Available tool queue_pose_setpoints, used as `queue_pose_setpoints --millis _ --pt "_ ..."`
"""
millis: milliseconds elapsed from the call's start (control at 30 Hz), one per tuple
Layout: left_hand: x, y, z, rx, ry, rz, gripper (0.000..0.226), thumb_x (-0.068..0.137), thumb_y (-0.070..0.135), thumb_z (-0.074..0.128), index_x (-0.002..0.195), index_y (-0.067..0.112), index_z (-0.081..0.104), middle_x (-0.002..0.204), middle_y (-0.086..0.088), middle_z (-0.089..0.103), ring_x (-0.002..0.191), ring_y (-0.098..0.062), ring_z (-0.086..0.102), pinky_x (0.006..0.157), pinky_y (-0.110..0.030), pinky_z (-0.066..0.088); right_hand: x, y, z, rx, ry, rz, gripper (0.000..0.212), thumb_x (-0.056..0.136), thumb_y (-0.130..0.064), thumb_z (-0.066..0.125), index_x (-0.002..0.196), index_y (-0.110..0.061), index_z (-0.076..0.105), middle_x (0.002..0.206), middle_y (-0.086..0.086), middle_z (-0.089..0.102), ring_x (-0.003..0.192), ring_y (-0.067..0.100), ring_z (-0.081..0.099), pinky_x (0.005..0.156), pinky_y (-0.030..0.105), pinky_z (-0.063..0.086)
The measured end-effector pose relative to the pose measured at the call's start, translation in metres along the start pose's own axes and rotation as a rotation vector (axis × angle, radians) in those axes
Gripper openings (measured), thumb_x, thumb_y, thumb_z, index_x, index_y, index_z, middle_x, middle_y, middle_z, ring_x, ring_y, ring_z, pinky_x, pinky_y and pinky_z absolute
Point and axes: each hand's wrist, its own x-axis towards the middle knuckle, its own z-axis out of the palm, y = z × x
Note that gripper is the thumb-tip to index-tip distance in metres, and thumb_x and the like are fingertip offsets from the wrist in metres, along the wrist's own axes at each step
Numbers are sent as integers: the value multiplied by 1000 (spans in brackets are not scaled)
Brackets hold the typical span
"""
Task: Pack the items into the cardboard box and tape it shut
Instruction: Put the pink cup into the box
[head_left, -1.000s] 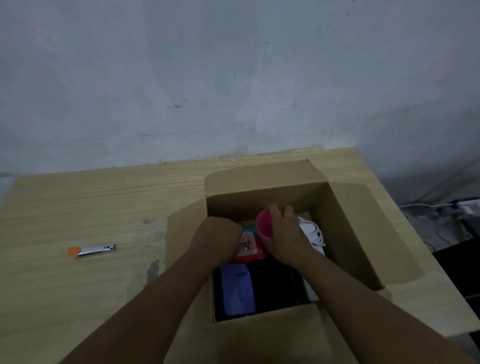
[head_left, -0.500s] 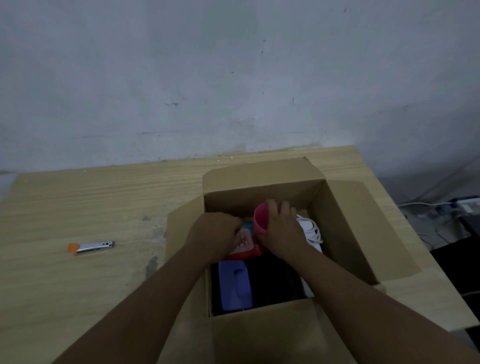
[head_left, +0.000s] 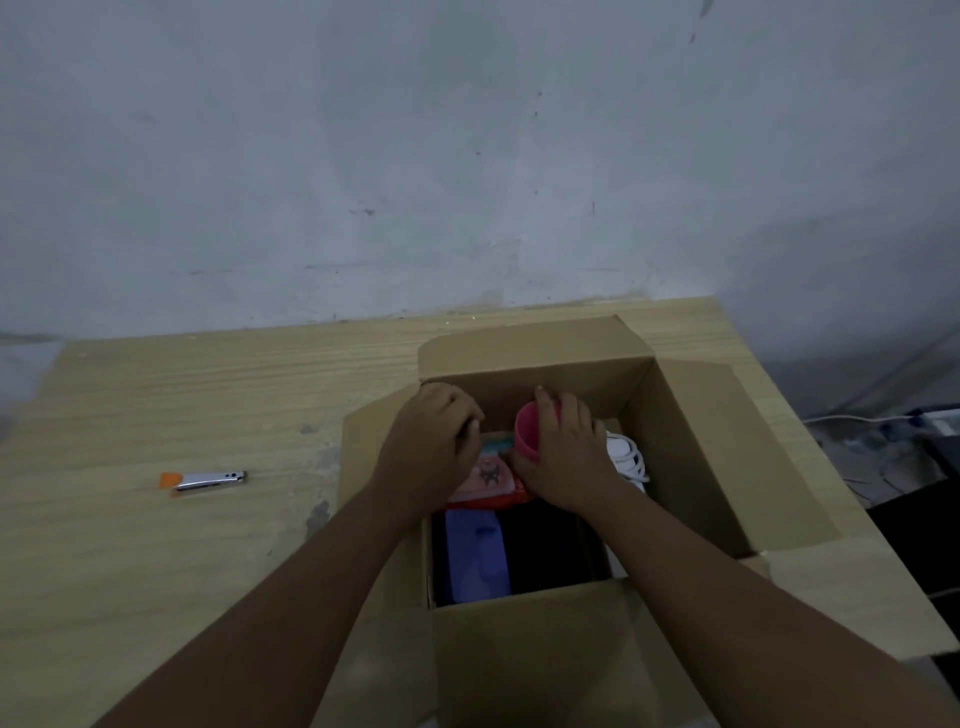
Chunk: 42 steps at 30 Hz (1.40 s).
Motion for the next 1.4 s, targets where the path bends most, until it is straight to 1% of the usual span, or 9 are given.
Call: queue_pose_setpoints --millis 100,167,267,533,667,833,1167,1300,1400 --pt "-13 -2 -5 -58 81 -161 23 90 18 52 110 11 61 121 -6 56 120 -18 44 103 -18 26 -5 -10 -7 60 63 16 80 87 -60 45 149 -15 22 152 14 25 141 29 21 112 48 18" --pt "-25 -4 -7 -130 99 -287 36 94 29 43 123 13 54 132 -5 50 128 -17 40 109 -23 26 -9 -22 -11 100 160 3 70 90 -55 41 144 -12 33 149 14 32 139 29 26 112 49 20" --pt "-45 -11 -13 -235 103 -334 40 97 35 36 128 13 49 131 -3 50 121 -11 44 105 -26 36 -15 -49 -14 178 250 -45 56 92 -46 40 136 -11 44 144 13 40 136 28 34 110 47 24" --pt "-103 -51 -37 -142 -4 -376 39 98 32 39 130 12 48 128 -4 51 114 -7 46 98 -8 27 -30 -133 4 279 231 -313 47 87 -28 40 122 -3 58 132 19 53 125 33 47 105 48 38" --pt "-117 -68 -52 -117 -5 -350 33 99 23 48 131 15 50 128 1 53 114 -1 44 94 1 23 -28 -159 11 153 174 -405 38 87 -26 39 106 -4 64 134 24 51 128 37 45 110 49 29" --pt "-130 -95 -77 -67 26 -343 28 94 12 54 122 12 56 119 -4 58 111 -11 51 92 -13 33 -23 -177 16 -233 -67 -483 41 83 -28 35 104 -6 63 122 20 55 120 38 44 112 51 20" --pt "-162 -165 -115 65 -156 -524 30 90 16 58 120 14 56 121 -6 53 115 -25 50 95 -37 43 -21 -175 32 -405 41 -546 26 81 -33 49 80 -13 67 88 13 61 90 34 54 97 48 36" --pt "-171 -188 -125 258 -324 -696 60 90 22 60 144 10 35 153 -18 26 144 -32 21 109 -42 34 -22 -179 31 -366 101 -535 29 80 -33 46 74 -13 66 83 11 61 85 31 56 95 47 40" --pt "-167 -203 -128 315 -452 -787 74 93 23 56 154 14 13 162 -12 0 150 -27 -3 113 -44 27 -22 -179 33 -308 157 -532 33 80 -33 38 69 -14 64 77 9 59 79 30 57 94 46 43"
